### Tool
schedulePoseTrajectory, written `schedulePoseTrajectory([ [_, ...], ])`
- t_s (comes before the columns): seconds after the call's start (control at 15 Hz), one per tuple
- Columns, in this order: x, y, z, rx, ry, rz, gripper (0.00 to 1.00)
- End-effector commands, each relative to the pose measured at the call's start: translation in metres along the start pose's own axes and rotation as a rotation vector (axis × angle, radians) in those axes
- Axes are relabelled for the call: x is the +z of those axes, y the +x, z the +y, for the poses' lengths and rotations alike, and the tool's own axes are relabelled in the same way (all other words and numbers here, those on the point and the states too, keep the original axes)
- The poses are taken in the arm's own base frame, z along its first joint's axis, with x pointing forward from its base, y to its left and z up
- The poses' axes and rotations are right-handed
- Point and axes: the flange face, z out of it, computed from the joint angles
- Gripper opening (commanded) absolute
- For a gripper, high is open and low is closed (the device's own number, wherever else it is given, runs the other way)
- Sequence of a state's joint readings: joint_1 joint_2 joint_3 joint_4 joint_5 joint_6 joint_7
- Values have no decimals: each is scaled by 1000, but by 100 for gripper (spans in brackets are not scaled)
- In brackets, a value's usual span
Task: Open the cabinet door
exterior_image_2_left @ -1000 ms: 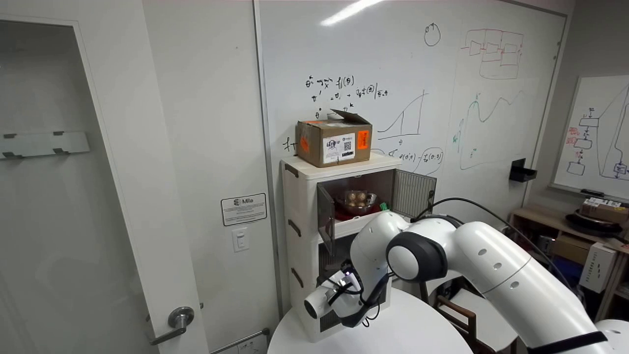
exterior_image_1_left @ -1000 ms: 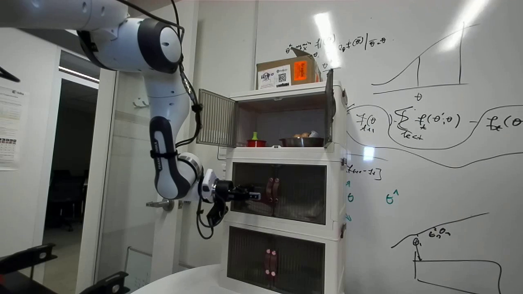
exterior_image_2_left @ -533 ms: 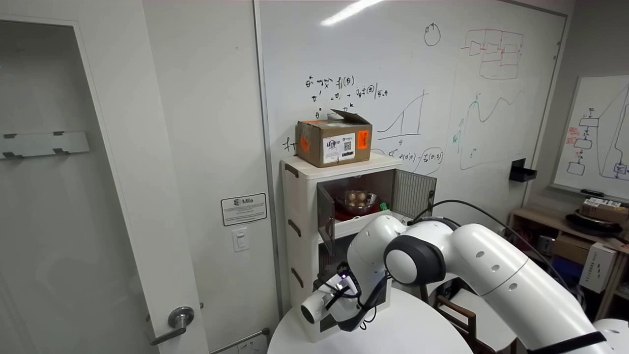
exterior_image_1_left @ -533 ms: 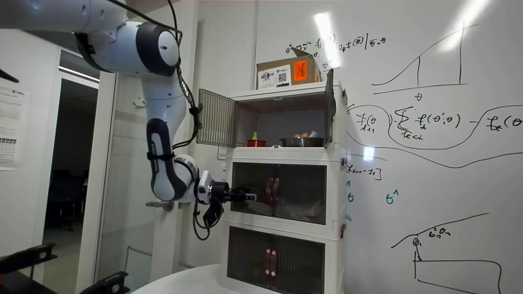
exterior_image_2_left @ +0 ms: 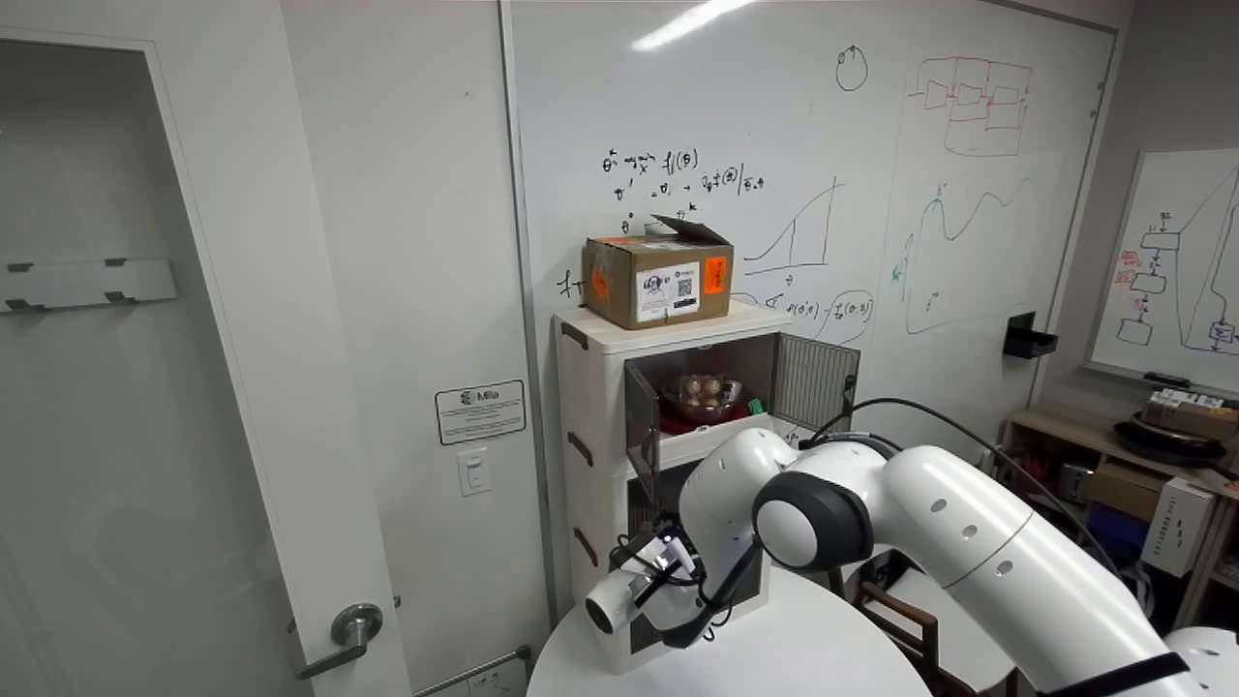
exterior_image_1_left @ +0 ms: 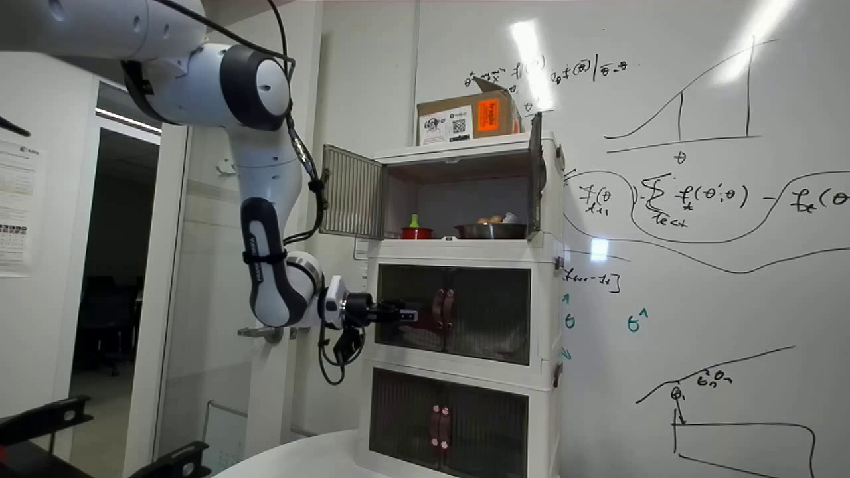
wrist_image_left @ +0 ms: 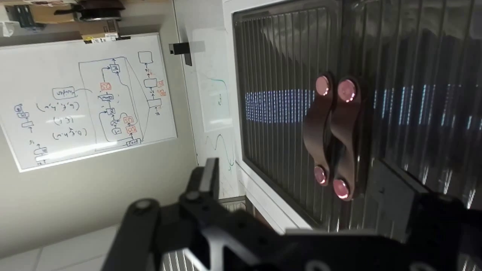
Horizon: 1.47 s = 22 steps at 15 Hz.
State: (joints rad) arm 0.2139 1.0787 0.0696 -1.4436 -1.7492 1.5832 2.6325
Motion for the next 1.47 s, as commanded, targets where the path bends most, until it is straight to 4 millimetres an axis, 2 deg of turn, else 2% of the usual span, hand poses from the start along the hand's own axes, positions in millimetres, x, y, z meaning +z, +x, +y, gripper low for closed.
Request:
schedulePoseTrajectory([
  [0.0, 16, 1, -15, -53, -22, -41, 100],
  [0.27, 36, 8, -25, -104, -65, -93, 100],
  [0.4, 39, 8, -26, -122, -93, -109, 100],
  [0.47, 41, 8, -25, -128, -105, -114, 95],
  [0.53, 42, 8, -26, -130, -109, -117, 74],
  [0.67, 40, 8, -27, -142, -109, -118, 68],
  [0.93, 38, 9, -30, -148, -98, -124, 37],
  [1.2, 27, 9, -28, -171, -84, -141, 6],
  [1.27, 24, 9, -26, -177, -78, -147, 2],
  [1.4, 15, 6, -20, -188, -70, -150, 0],
])
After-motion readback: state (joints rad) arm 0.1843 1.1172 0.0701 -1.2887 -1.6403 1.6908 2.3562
